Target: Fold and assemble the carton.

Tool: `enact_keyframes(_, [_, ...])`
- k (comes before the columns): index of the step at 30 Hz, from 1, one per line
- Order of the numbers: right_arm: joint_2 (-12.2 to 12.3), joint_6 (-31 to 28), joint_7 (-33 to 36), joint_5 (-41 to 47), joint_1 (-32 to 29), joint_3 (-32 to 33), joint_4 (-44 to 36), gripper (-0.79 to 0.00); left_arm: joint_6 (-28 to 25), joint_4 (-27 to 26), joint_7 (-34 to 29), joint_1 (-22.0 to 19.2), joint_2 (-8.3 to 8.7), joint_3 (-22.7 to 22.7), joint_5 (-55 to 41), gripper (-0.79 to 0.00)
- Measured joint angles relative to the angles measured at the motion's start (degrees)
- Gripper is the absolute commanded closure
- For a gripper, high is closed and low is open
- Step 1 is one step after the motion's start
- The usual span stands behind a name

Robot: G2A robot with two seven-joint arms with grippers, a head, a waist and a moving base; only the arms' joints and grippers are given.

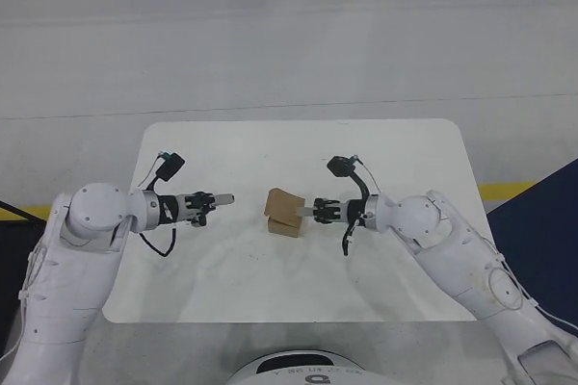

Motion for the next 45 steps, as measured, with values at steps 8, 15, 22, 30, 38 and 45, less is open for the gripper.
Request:
enact_keyframes(8, [-0.22,5.20,-1.55,0.35,-1.32,0.28,-1.20,-0.446,2.82,-0.51,6.41,-5.44,-0.91,11.39,12.38,-0.785])
enact_keyframes(15, [-0.99,5.36,-0.49,1.01,0.44,-1.56,0.72,-0.449,6.34,0.72,5.98,-9.86,-1.83,18.95,19.25,-0.785])
enact_keyframes(22, [-1.89,5.59,-0.12,2.19,2.21,-3.31,2.88,-0.422,7.38,3.54,4.85,-14.18,-3.04,24.77,21.27,-0.785])
enact_keyframes(30, [-2.77,5.62,0.31,3.14,3.77,-4.88,4.70,-0.406,7.84,5.12,4.67,-16.03,-3.74,26.68,20.58,-0.785])
enact_keyframes(38, [-3.24,5.38,-0.44,6.47,3.50,-4.28,5.60,-0.379,9.04,5.81,4.76,-16.17,-3.60,25.54,21.30,-0.785])
enact_keyframes(45, [-3.49,6.27,-0.72,8.12,3.33,-3.75,6.30,-0.394,9.32,6.12,3.93,-16.19,-3.87,27.18,22.27,-0.785])
